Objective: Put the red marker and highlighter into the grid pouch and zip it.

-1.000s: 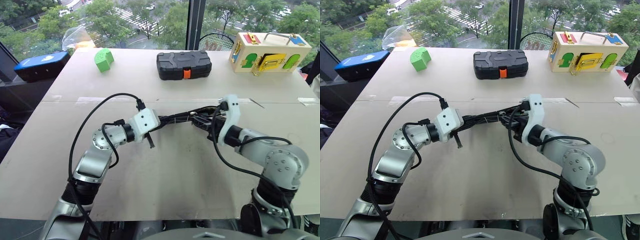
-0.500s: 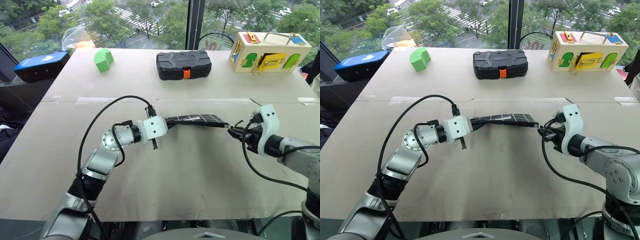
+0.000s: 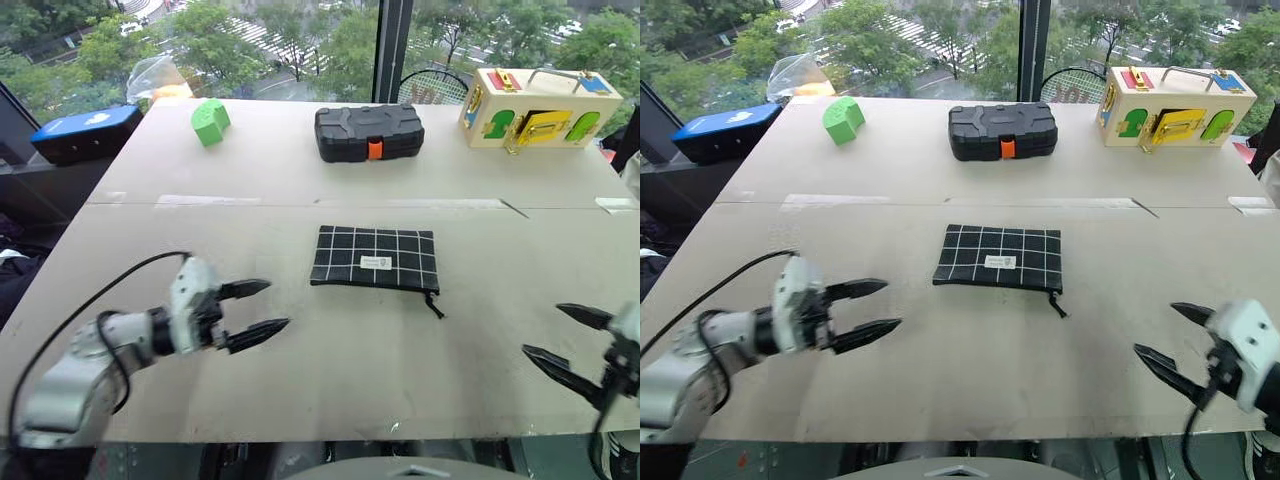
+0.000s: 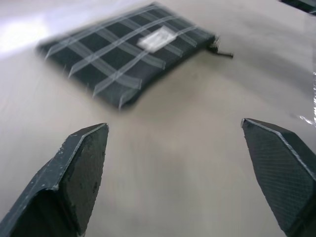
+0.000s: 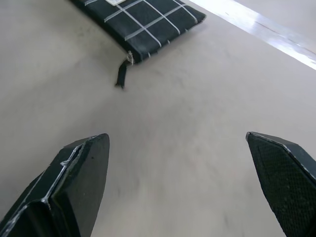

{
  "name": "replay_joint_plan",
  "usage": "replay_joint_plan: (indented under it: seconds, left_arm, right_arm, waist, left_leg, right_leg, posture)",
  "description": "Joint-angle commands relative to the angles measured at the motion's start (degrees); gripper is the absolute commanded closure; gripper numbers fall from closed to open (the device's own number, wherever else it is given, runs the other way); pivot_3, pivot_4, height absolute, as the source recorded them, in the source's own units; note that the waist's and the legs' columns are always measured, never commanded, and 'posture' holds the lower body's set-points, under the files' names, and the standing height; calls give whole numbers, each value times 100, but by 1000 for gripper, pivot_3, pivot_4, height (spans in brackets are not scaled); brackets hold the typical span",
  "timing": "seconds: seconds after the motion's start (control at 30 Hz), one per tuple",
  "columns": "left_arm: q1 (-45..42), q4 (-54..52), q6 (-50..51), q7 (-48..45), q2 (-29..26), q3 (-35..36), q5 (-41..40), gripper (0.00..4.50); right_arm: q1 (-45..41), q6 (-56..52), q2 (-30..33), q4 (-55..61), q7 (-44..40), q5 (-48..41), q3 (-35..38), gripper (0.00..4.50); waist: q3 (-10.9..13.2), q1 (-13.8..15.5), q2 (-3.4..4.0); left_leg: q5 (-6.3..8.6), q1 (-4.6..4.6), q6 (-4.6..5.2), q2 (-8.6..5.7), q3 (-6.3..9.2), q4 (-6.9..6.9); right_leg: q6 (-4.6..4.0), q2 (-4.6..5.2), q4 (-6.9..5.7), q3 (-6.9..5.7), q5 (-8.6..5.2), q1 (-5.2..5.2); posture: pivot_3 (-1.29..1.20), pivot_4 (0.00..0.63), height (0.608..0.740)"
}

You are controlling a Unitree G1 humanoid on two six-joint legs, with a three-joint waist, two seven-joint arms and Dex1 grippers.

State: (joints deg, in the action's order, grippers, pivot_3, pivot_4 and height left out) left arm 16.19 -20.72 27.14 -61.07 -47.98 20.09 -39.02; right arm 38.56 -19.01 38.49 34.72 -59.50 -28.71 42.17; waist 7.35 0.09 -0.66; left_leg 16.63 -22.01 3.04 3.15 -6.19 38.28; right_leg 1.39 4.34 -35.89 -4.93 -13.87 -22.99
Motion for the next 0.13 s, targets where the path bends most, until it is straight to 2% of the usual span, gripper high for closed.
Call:
replay_joint_plan:
  seconds: [0.03, 0.13]
  left_arm:
    - [393, -480, 83, -35, -51, 503, -188, 25]
    - [676, -572, 64, -190, -10, 673, -278, 25]
  right_arm:
    - [188, 586, -80, -135, -364, -115, 509, 0]
    - [270, 882, -141, -314, -439, -35, 478, 0]
  waist:
    - [11, 30, 9]
    - [12, 62, 10]
  left_leg:
    - [1, 0, -1, 0, -1, 0]
    - [1, 1, -2, 0, -3, -2]
  right_leg:
    - [0, 7, 0, -2, 0, -1]
    - [-2, 17, 0, -9, 0, -3]
  posture:
    - [0, 150, 740]
    - [0, 150, 740]
